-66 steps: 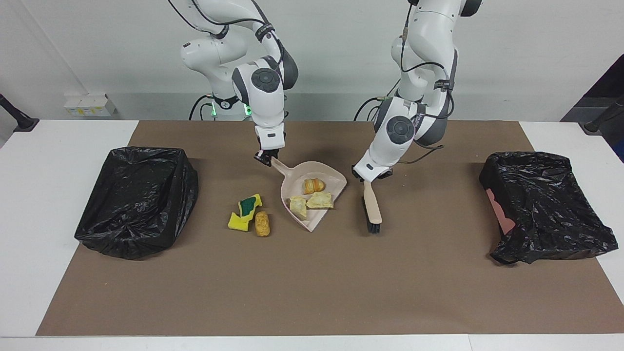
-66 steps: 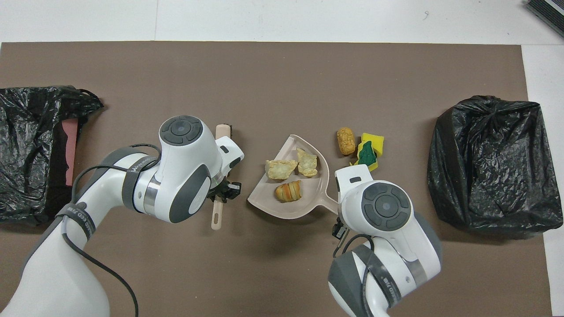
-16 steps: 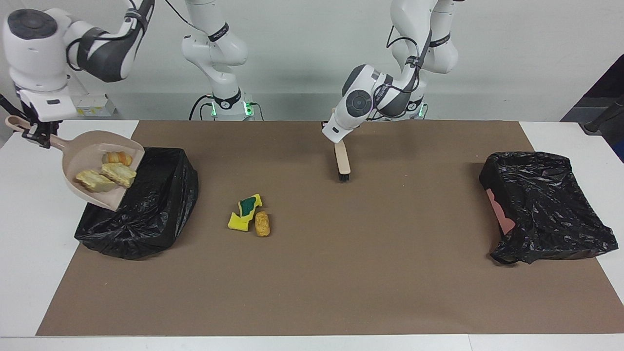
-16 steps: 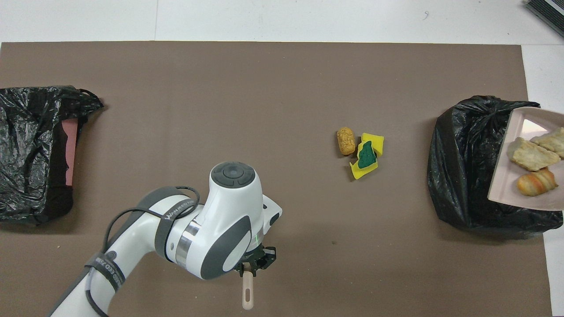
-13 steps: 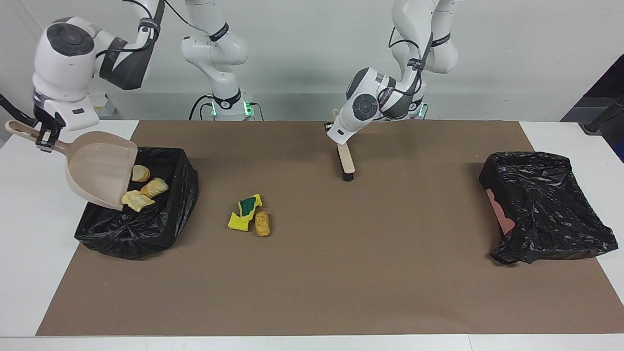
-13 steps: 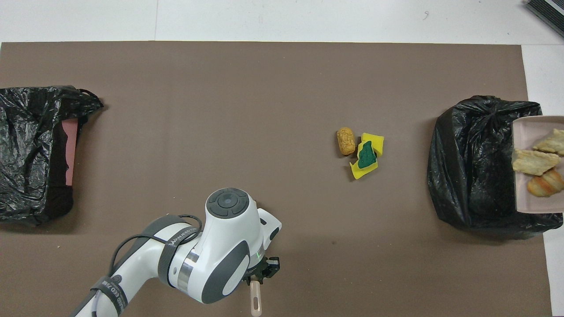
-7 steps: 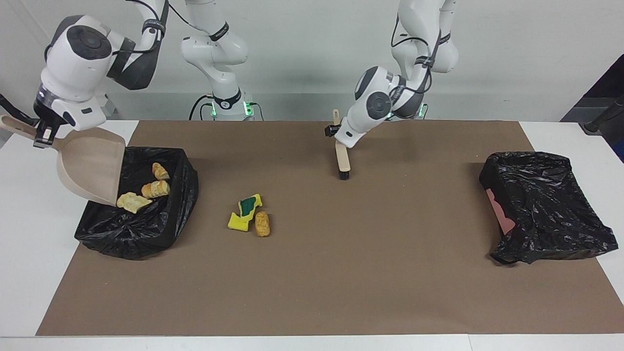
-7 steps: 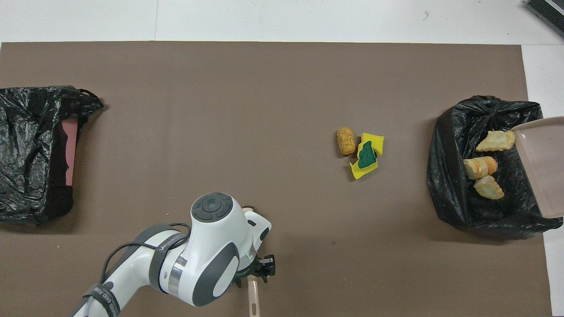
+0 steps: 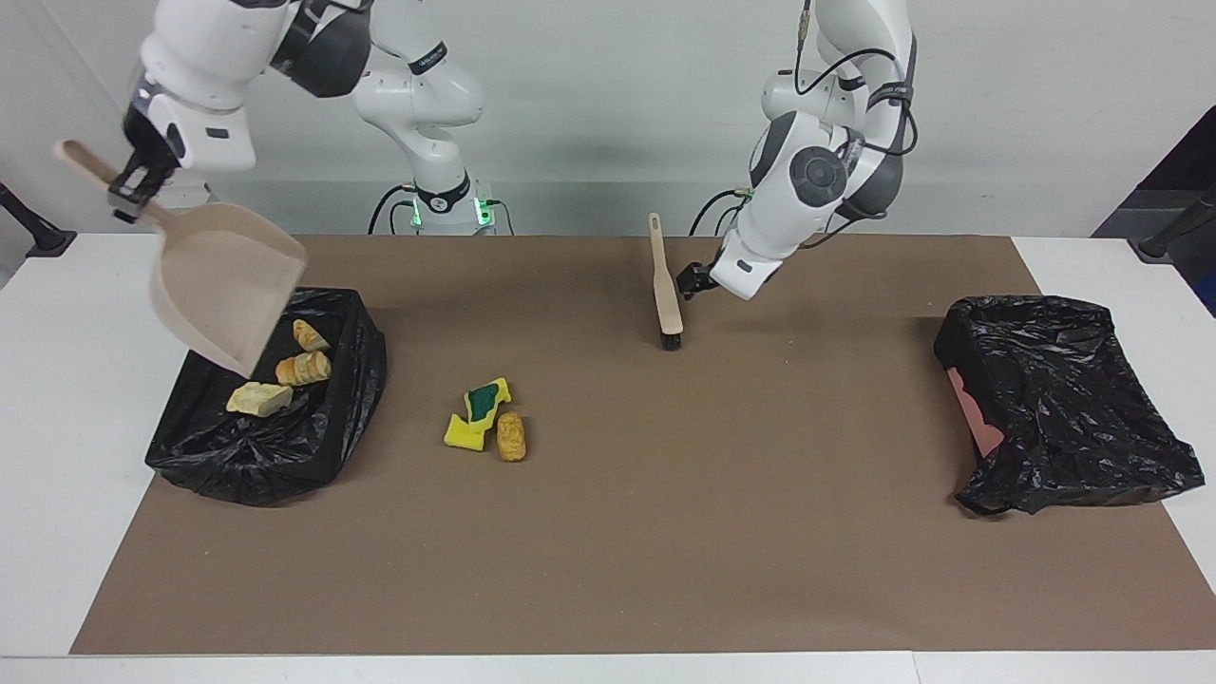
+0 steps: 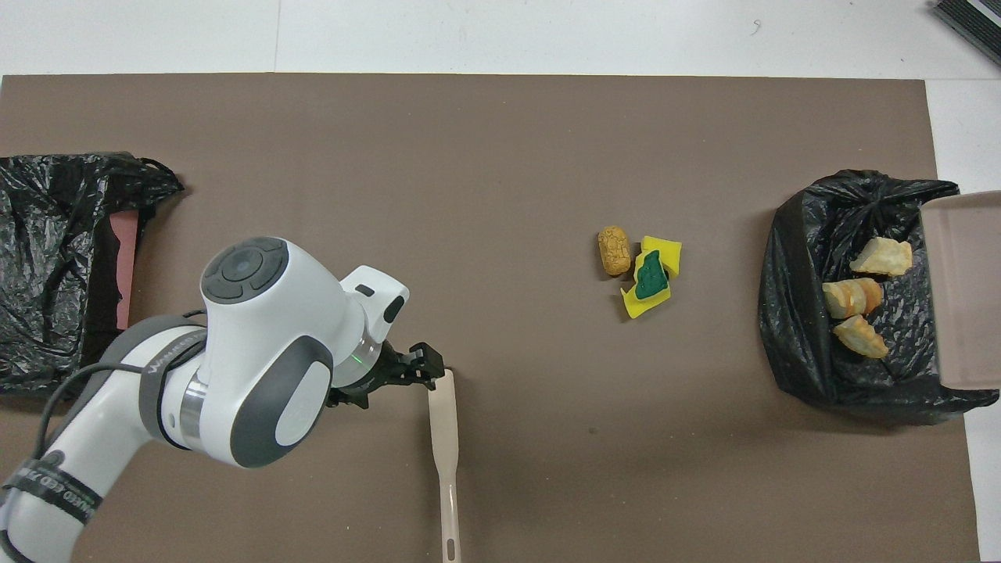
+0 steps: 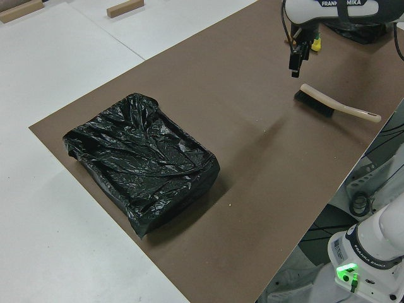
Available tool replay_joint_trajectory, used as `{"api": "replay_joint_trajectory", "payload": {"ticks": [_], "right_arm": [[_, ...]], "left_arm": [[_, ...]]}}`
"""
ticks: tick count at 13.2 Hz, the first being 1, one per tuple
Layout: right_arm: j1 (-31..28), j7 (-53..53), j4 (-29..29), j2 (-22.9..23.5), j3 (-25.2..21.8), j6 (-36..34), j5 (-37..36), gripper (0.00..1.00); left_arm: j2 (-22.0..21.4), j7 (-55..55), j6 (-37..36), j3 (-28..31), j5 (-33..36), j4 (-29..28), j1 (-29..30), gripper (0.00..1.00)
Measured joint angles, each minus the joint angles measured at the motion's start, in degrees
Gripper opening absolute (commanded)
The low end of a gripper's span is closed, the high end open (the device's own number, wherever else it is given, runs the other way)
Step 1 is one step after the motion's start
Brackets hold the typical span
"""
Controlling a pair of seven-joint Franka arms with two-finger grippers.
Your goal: Sweep and dump trash in bin
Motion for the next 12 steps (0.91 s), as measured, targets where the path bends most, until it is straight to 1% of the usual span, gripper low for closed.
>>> {"api": "replay_joint_trajectory", "payload": {"ticks": [2,5,7,9,12], "right_arm": [[-0.06,7.81,-0.01,0.05,0.32,-0.86,6.18,0.0],[-0.04,19.41,-0.04,0.24,2.57,-1.81,13.01,0.0],[-0.04,29.98,-0.08,0.83,4.6,-1.88,18.16,0.0],[0.0,40.57,-0.08,2.3,7.07,-0.85,22.81,0.0],[0.53,54.05,-0.08,5.54,10.23,2.13,27.98,0.0]], "left_arm": [[0.01,2.11,-0.26,0.08,2.8,3.09,4.14,1.0],[0.05,10.66,-0.51,0.2,3.21,5.24,10.13,1.0],[0.08,17.12,-0.53,0.23,3.24,6.57,14.22,1.0],[0.12,22.65,-0.54,0.31,3.92,8.19,17.72,1.0],[0.21,29.27,-0.52,0.39,8.63,11.11,21.37,1.0]]}}
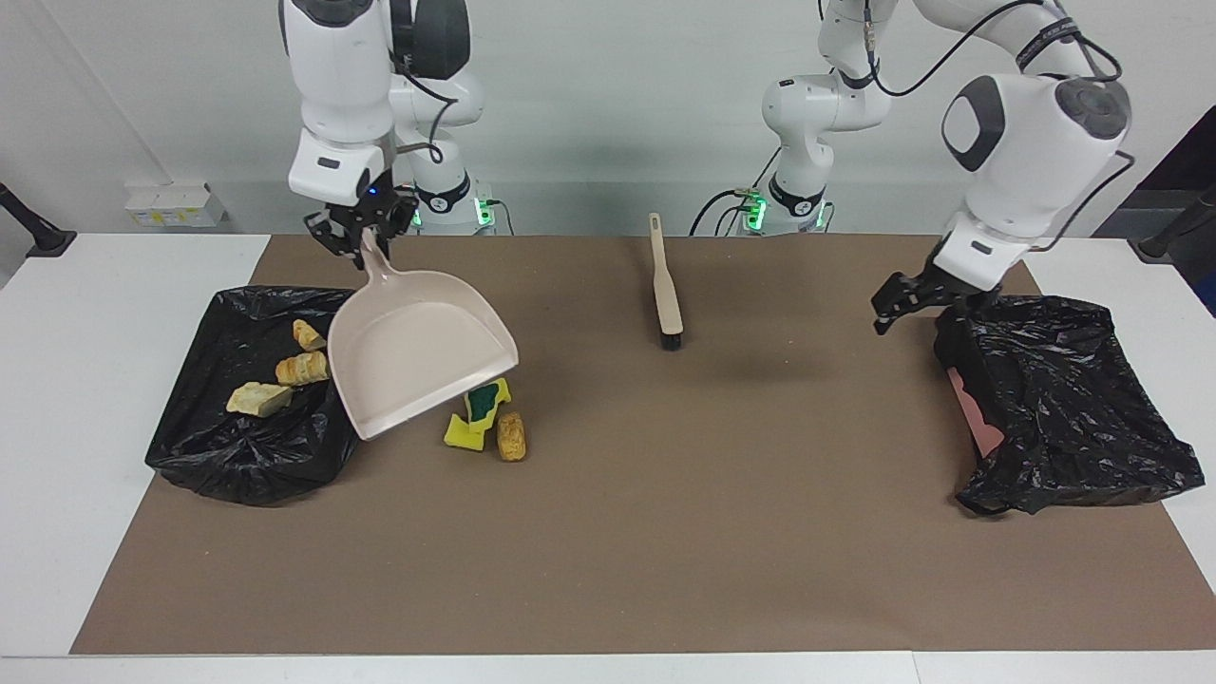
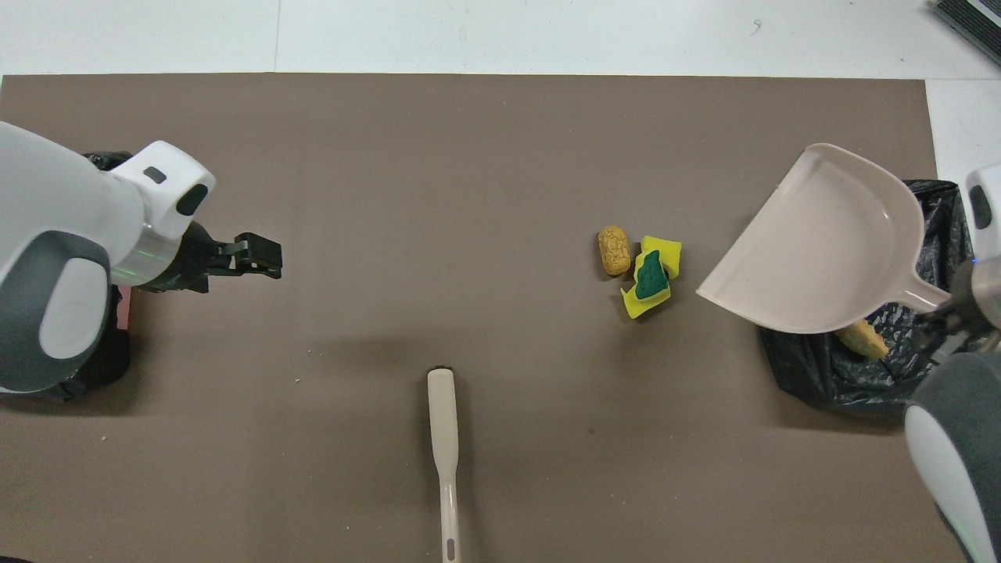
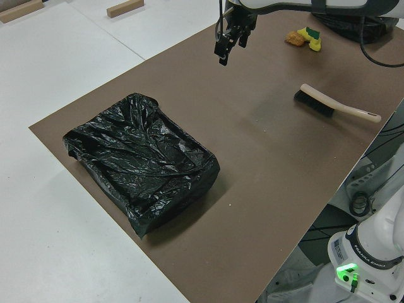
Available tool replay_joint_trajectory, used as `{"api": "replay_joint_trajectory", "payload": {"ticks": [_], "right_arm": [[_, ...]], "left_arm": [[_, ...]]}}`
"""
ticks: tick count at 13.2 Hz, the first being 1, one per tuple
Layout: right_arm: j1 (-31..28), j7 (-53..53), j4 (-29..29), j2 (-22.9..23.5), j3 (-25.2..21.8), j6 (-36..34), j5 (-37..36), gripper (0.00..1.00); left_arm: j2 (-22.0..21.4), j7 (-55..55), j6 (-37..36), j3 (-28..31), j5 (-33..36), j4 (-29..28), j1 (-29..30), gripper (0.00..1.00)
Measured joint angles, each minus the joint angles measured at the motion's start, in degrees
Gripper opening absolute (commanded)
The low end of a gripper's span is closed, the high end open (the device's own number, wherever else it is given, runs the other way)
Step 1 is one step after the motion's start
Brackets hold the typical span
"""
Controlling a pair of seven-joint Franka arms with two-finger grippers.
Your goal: Sweep and dump trash in bin
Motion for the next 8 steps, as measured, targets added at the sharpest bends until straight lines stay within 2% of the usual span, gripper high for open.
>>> {"api": "replay_joint_trajectory", "payload": {"ticks": [4,8], "right_arm": [[6.43,16.01,-0.04,4.6,0.92,4.43,3.16,0.0],[13.31,30.45,-0.11,11.93,1.02,15.21,4.2,0.0]], "left_arm": [[-0.06,4.31,-0.8,0.07,4.16,3.23,2.13,1.0],[-1.05,4.3,-6.15,0.04,4.54,4.93,2.74,1.0]]}}
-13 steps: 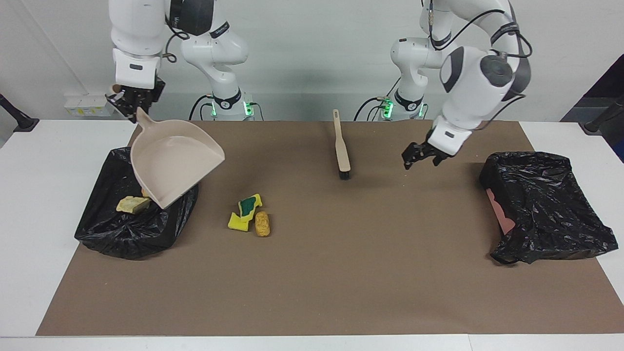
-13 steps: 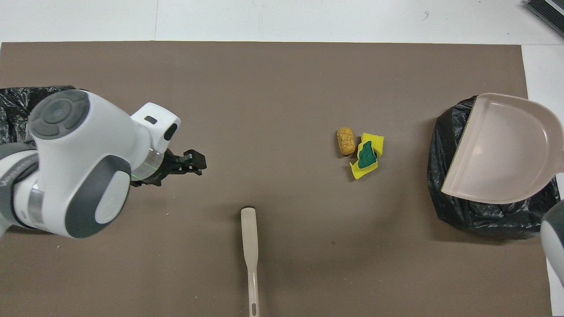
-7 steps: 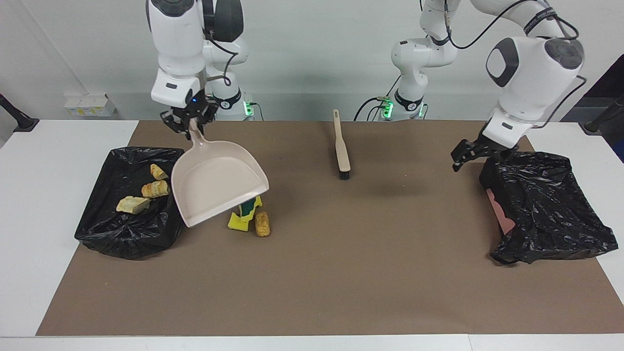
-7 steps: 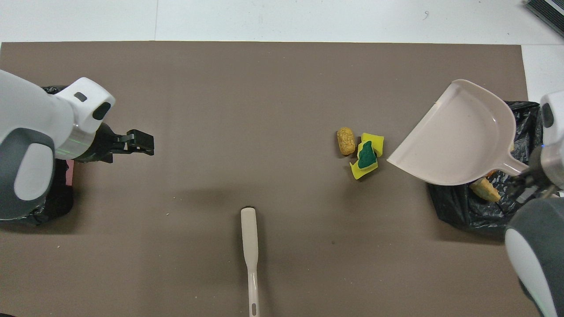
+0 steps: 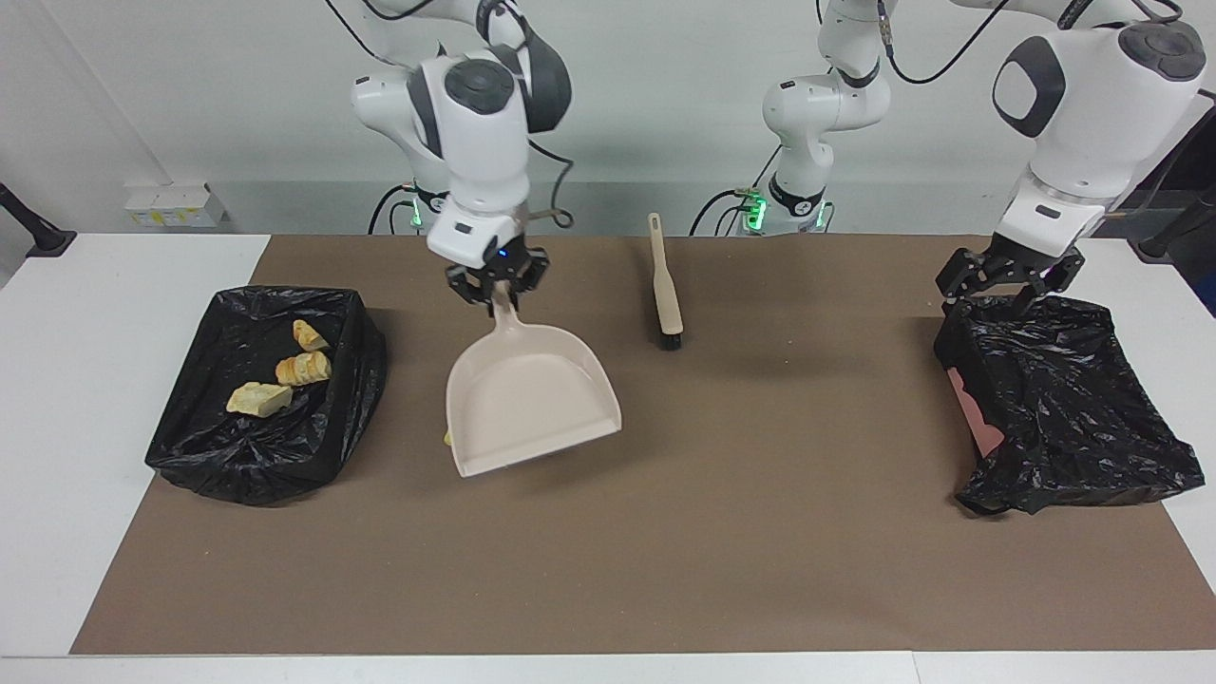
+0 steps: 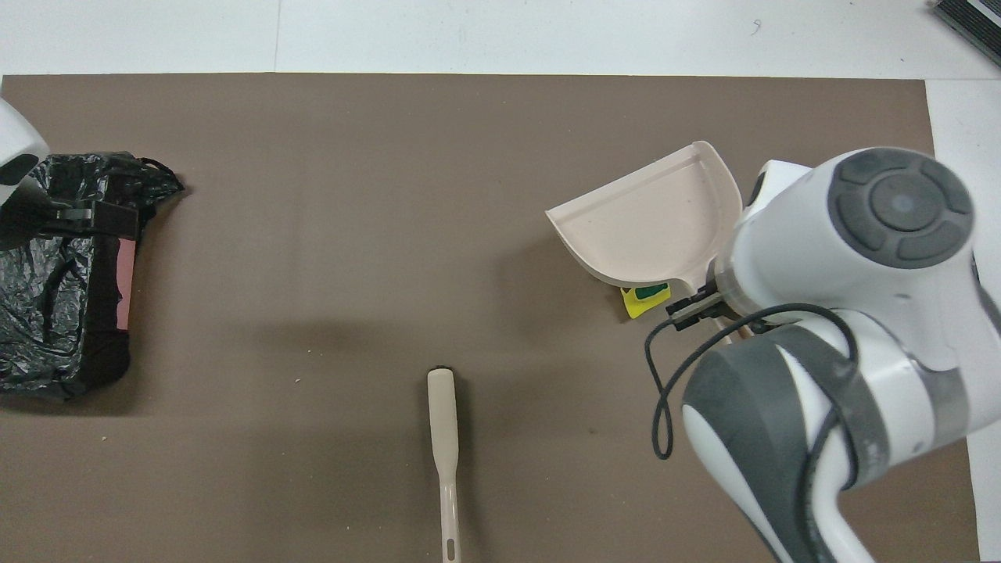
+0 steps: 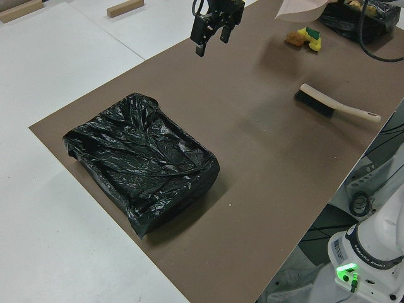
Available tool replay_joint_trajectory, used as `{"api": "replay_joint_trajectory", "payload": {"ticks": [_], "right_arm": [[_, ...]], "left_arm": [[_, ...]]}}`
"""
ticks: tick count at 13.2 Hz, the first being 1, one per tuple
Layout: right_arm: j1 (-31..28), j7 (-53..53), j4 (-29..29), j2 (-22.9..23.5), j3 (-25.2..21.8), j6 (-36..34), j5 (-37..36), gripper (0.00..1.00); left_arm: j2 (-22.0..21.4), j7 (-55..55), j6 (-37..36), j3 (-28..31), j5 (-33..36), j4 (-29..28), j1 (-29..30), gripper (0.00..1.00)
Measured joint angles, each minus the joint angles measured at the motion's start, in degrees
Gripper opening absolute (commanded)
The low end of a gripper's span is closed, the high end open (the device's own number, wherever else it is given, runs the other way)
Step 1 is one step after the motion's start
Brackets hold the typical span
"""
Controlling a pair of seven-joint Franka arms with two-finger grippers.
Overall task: Sweep and dump trash in bin
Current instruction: 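Return the dustpan to the table center with the right gripper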
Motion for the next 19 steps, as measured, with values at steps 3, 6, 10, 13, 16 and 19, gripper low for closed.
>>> {"api": "replay_joint_trajectory", "payload": {"ticks": [3,6,10,13,16,19], "right_arm": [[5.1,6.23,3.19,7.56,-0.03,6.18,0.03,0.0],[9.12,12.84,11.6,16.11,-0.07,7.55,-0.86,0.0],[11.1,15.77,17.93,24.5,-0.13,12.93,-3.15,0.17],[11.26,15.77,18.33,25.89,-0.14,15.1,-3.45,0.47],[11.58,15.65,18.25,25.92,-0.13,15.32,-3.55,0.86],[11.68,15.6,18.39,25.41,-0.12,15.19,-3.68,1.0]], "left_arm": [[-0.15,0.0,-0.86,-0.32,-0.05,0.07,-0.02,1.0],[-0.16,0.0,-0.95,-0.93,-0.08,0.29,-0.07,1.0],[-0.24,0.0,-4.93,-0.39,-0.19,2.08,-0.14,1.0],[-0.66,0.0,-8.78,3.32,-0.26,5.08,-3.91,1.0],[-0.86,0.0,-9.11,5.19,-0.63,5.4,-5.58,1.0],[-1.17,0.18,-9.24,5.44,-3.45,5.4,-5.59,1.0]]}}
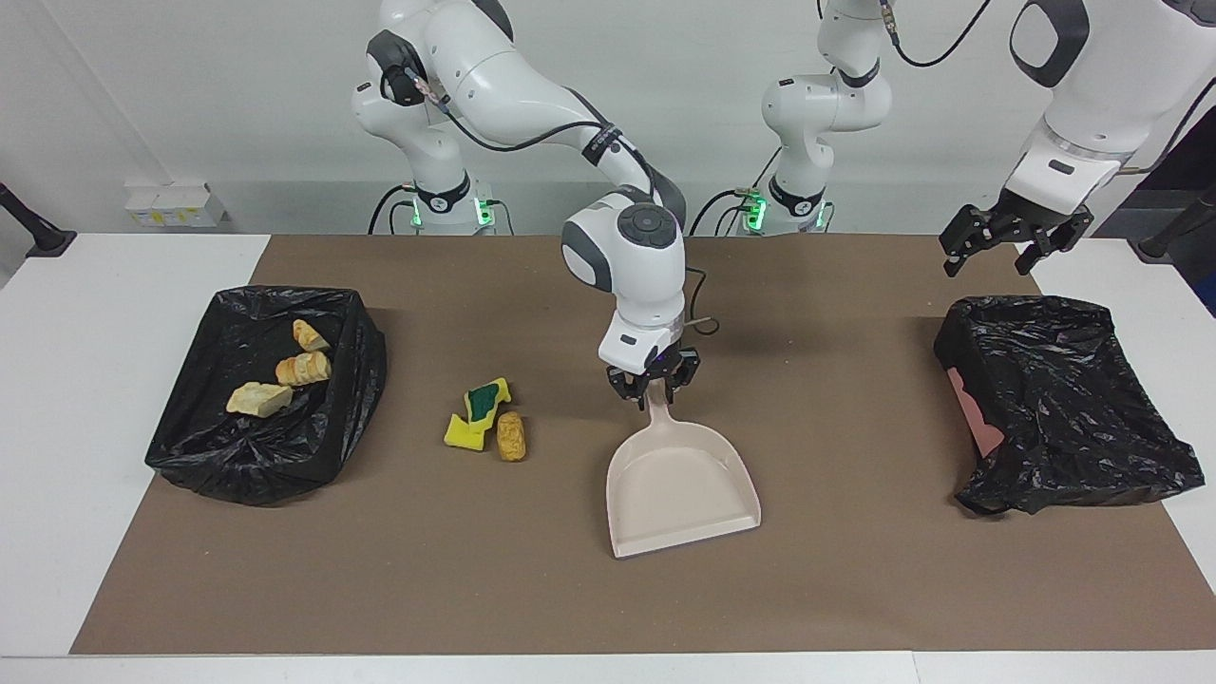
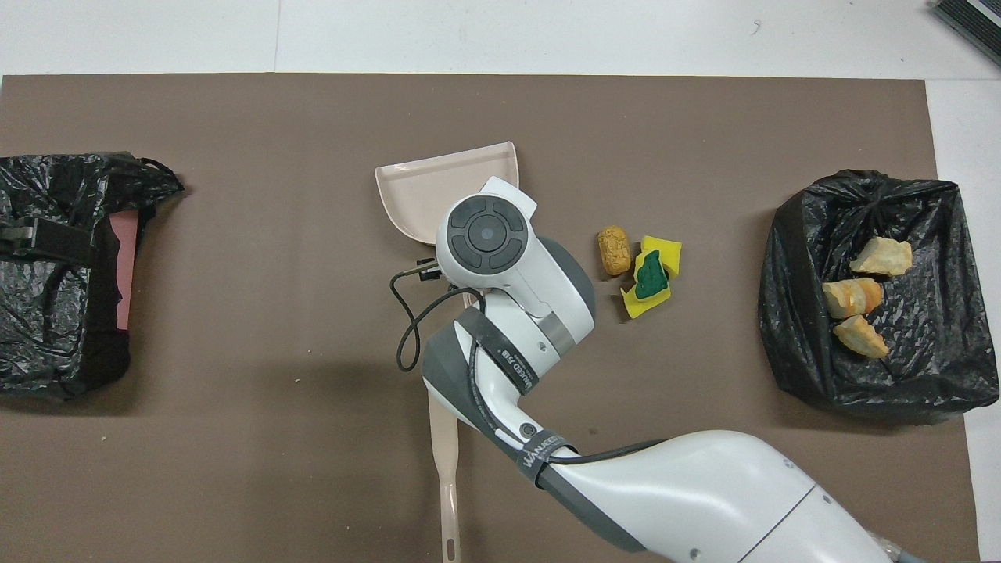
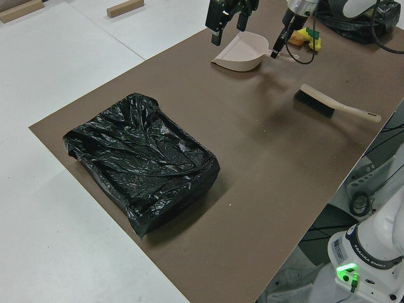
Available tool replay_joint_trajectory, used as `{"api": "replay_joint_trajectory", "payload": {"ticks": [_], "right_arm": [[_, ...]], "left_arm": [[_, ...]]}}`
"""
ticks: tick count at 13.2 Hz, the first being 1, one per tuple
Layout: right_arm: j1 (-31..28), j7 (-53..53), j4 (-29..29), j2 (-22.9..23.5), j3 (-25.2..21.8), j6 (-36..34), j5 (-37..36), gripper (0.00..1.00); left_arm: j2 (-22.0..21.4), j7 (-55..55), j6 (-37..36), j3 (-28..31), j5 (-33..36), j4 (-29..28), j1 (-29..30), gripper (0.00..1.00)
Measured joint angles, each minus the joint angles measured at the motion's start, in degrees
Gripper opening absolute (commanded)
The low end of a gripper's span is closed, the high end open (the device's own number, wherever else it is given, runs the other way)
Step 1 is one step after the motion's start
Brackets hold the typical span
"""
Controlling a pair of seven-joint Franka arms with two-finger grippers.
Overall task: Sweep and dump trash in bin
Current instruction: 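Return the dustpan to the table center with the right gripper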
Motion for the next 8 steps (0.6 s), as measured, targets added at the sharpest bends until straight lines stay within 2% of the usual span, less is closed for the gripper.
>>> {"api": "replay_joint_trajectory", "payload": {"ticks": [2,4,8], "right_arm": [[0.03,0.0,0.01,-2.14,0.08,-2.37,0.05,1.0],[0.12,0.0,-1.63,-6.54,0.59,-5.56,1.03,1.0],[3.59,4.39,-13.71,-17.82,2.65,-7.9,5.15,1.0]], "left_arm": [[-0.19,0.2,0.0,0.19,-1.75,0.0,0.0,1.0],[-0.17,0.25,-0.67,0.18,-2.14,-0.03,-0.16,1.0],[0.82,1.27,-2.67,-0.31,-2.14,-0.1,-0.61,1.0]]}}
